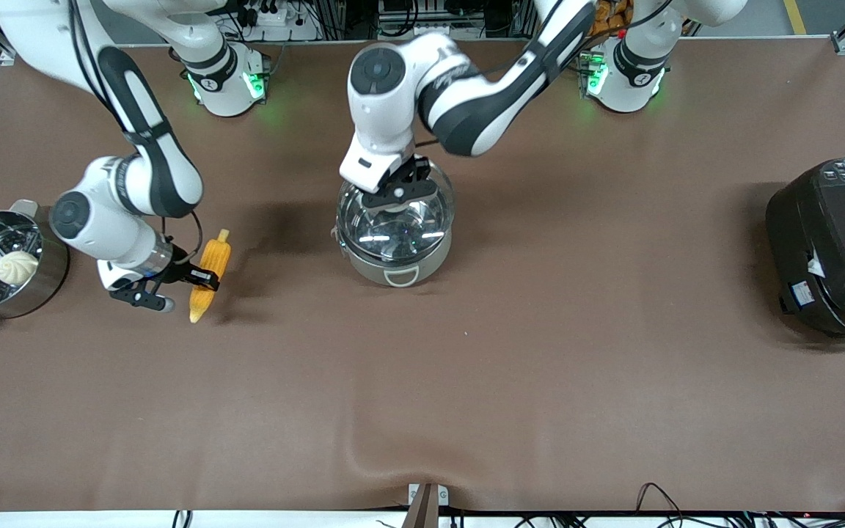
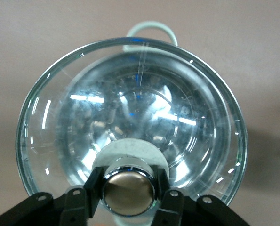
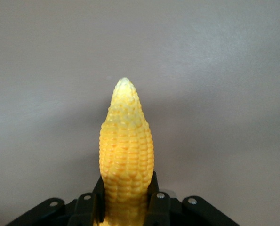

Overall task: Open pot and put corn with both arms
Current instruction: 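Lift the lid with the left gripper while the right gripper lifts the corn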

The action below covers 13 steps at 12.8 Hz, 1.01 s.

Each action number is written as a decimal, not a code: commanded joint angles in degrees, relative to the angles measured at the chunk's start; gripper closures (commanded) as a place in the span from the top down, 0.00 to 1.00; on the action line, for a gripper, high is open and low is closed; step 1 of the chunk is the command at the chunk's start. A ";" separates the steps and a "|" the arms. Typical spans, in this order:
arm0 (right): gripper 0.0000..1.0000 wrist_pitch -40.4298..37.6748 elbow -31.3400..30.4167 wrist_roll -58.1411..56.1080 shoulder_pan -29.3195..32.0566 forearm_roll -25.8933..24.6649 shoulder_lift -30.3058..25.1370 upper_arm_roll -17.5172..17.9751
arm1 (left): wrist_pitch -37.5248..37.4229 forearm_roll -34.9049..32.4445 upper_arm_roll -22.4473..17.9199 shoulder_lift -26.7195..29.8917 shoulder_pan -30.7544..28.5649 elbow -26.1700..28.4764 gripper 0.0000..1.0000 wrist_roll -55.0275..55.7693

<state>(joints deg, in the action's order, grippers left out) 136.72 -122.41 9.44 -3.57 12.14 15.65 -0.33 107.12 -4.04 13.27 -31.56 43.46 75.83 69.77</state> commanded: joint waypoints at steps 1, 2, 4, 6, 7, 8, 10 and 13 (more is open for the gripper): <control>0.23 -13.62 8.38 0.93 -0.04 0.52 -2.55 -0.02 | -5.33 -0.80 0.09 6.75 -3.80 2.03 0.00 -1.03; 0.23 -18.11 11.89 1.62 -0.04 0.17 -2.64 -0.03 | -7.35 -0.80 0.18 8.34 -5.47 2.99 0.00 -2.44; 0.25 -23.32 16.74 6.09 -0.56 -0.79 -2.73 1.20 | -8.42 -0.80 0.18 13.42 -9.94 7.63 0.00 -3.59; 0.26 -25.35 19.39 10.40 -0.65 -4.12 -2.90 5.23 | -8.42 -0.54 0.18 18.70 -14.87 12.82 0.00 -7.52; 0.27 -26.40 20.97 13.64 -0.65 -5.10 -2.90 7.42 | -8.25 -0.53 0.27 21.42 -17.24 15.81 0.00 -10.07; 0.27 -27.80 22.90 17.24 -0.74 -5.28 -2.90 9.71 | -7.72 -0.45 0.27 23.80 -19.61 18.79 0.00 -12.97; 0.28 -28.61 24.76 22.61 -1.35 -6.24 -2.90 13.76 | -7.11 1.99 0.27 25.75 -24.36 21.19 0.00 -19.56; 0.28 -28.17 26.43 29.04 -2.15 -10.89 -2.64 19.29 | -6.23 3.33 0.18 27.77 -29.73 25.31 0.00 -25.20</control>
<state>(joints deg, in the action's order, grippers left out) 109.25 -97.84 34.82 -6.01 4.27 12.41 16.01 98.99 -2.13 12.95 -7.16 16.27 96.54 47.35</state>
